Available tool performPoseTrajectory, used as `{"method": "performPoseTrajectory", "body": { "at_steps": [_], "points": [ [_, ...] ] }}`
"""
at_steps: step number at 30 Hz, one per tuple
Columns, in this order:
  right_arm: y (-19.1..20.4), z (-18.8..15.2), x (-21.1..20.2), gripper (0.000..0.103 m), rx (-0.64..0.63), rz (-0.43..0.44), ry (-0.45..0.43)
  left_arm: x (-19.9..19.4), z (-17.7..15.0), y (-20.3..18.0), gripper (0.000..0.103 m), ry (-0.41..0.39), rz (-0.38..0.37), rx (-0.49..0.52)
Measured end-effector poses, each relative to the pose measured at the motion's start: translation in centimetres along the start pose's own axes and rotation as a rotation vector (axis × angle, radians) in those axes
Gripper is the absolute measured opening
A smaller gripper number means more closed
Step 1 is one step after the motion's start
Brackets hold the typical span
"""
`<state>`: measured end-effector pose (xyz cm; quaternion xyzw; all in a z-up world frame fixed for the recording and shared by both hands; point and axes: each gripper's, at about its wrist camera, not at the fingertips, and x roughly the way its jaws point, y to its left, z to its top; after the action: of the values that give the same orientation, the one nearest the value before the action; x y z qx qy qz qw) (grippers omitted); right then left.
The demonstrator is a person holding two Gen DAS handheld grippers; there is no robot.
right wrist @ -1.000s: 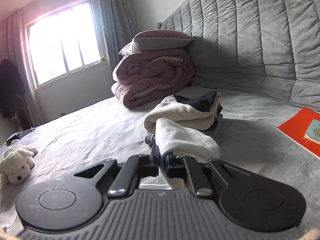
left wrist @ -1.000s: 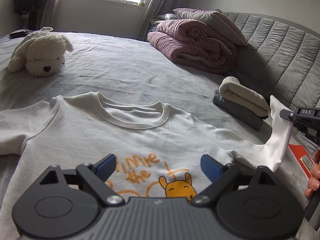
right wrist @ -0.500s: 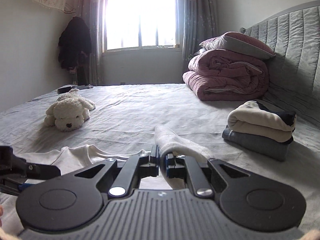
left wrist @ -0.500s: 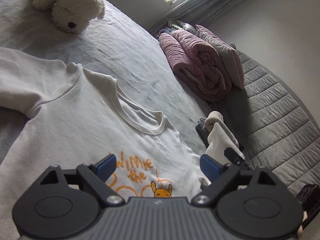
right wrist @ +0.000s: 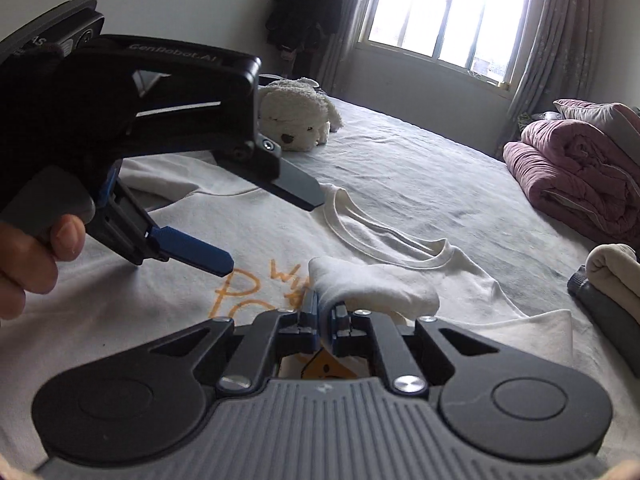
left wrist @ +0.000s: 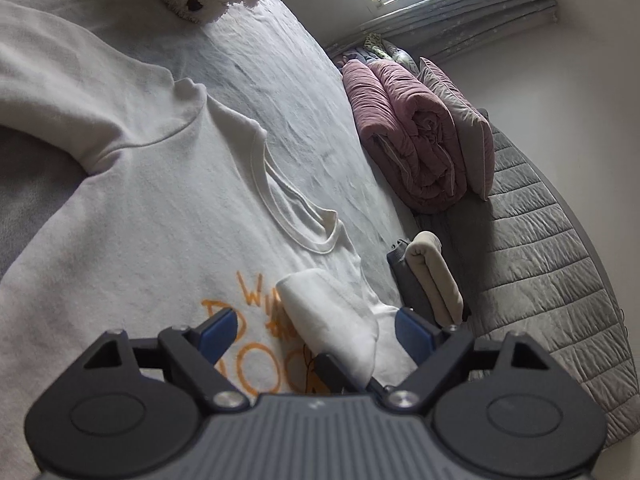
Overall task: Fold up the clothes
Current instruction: 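Grasp the sweatshirt edge with the left gripper while the right gripper releases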
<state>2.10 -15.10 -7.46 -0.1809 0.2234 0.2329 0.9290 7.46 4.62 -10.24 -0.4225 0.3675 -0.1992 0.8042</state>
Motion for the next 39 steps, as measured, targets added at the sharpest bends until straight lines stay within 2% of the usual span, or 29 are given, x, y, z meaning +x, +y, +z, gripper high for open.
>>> {"method": "performPoseTrajectory", "body": {
  "at_steps": [3,5,11,16,18,24,26,28,31,33,35,39],
  "points": [
    [0.8,-0.4,0.2,0.010,-0.036,0.021,0.025,0.2,-0.1,0.1,0.083,0.002,0.007,-0.010],
    [1.4,-0.5,0.2,0.015,-0.062,0.029,0.035,0.1,-0.1,0.2,0.082,0.004,0.012,-0.011],
    [2.9,-0.5,-0.7,0.016,-0.161,0.068,0.011,-0.1,-0.1,0.2,0.082,0.008,0.009,-0.017],
    [3.3,-0.6,-0.9,0.016,-0.186,0.069,0.011,-0.5,0.0,0.6,0.081,-0.002,-0.004,-0.047],
    [3.4,-0.7,-0.9,0.016,-0.194,0.068,0.012,-0.5,-0.1,0.3,0.077,-0.001,0.023,-0.029],
    [3.6,-0.8,-0.9,0.021,-0.217,0.064,0.014,-0.6,-0.2,-0.3,0.055,0.011,0.175,0.018],
    [3.7,-0.8,-0.9,0.023,-0.225,0.063,0.015,-0.8,-0.2,-0.4,0.042,0.017,0.221,0.031],
    [3.8,-0.9,-0.9,0.026,-0.233,0.062,0.015,-0.9,-0.3,-0.7,0.033,0.030,0.277,0.053],
    [3.9,-1.0,-0.8,0.031,-0.239,0.049,0.013,-0.9,-0.4,-1.4,0.005,0.045,0.376,0.107],
    [3.9,-1.0,-0.8,0.037,-0.243,0.036,0.010,-1.2,-0.4,-1.9,0.004,0.035,0.398,0.136],
    [3.7,-1.1,-0.7,0.047,-0.248,0.015,0.002,-1.6,-0.2,-2.8,0.004,0.015,0.410,0.173],
    [2.6,-1.2,-0.3,0.052,-0.238,-0.049,-0.003,-2.2,0.5,-5.2,0.004,-0.043,0.431,0.280]
  ]
}}
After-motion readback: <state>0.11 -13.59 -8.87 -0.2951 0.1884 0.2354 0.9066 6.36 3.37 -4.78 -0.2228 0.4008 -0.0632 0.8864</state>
